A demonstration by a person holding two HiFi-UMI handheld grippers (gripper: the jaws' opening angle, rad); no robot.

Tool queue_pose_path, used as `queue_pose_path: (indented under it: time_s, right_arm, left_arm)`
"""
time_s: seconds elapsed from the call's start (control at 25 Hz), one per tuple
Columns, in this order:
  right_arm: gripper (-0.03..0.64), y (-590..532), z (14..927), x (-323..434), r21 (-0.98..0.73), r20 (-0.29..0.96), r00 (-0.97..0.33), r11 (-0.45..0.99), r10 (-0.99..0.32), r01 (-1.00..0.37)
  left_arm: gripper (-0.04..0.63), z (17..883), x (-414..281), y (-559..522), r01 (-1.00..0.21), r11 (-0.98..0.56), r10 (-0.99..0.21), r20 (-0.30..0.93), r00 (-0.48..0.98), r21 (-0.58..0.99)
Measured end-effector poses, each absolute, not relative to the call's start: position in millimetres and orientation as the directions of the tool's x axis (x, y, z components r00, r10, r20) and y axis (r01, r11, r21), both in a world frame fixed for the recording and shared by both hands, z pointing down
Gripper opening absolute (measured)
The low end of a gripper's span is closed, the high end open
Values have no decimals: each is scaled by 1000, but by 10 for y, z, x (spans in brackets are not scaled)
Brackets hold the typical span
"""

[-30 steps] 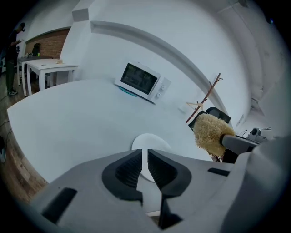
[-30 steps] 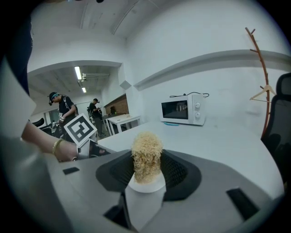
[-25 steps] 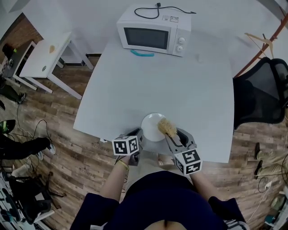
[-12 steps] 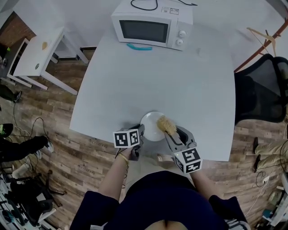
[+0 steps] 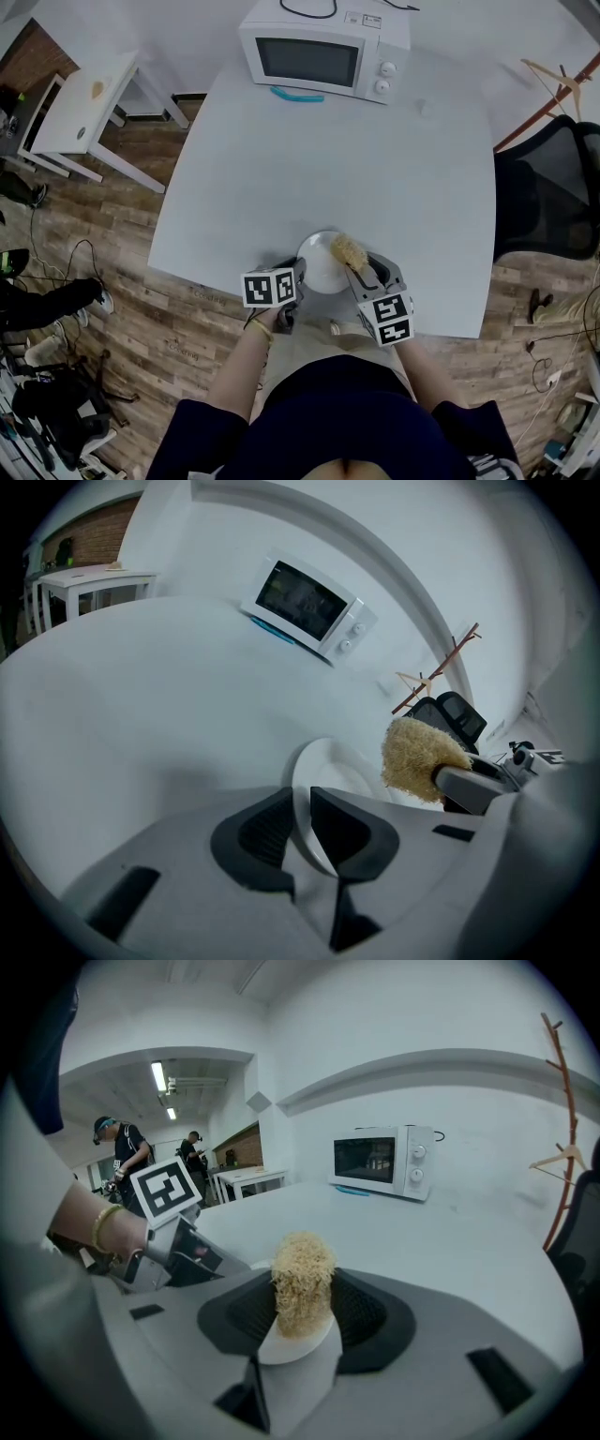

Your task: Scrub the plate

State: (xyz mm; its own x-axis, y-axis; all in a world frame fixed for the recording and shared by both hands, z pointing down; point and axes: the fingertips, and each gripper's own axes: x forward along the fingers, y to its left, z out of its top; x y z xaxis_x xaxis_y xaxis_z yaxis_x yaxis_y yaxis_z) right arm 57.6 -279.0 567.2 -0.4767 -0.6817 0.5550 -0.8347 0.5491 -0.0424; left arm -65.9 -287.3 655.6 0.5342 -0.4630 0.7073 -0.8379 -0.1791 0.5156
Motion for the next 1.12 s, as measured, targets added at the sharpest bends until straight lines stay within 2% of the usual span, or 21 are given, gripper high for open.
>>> queue_pose_path:
  time_s: [0.28,0.52,0.8,1.12]
  right_arm:
    - [169,-2841,5967,635,13,630,-431,564,-646,-826]
    - [169,-2905,6021,602,36,634,-427,575,-645,-817]
    - [169,-3054,5984,334,82,640,-439,623,-631,-778]
    - [169,-2995,5992,0,38,641,-499,673,-584,-739]
  left_arm:
    - [71,6557,-666,-2869,-842,-182,-467,709,528,508]
    - [71,6579,-661,-2875,-842,-187,-468,707,530,507]
    - [71,6552,-660,-2863,-843,-191,-470,707,529,503]
    - [71,6570,-652,-2890,-849,-195,-477,709,520,491]
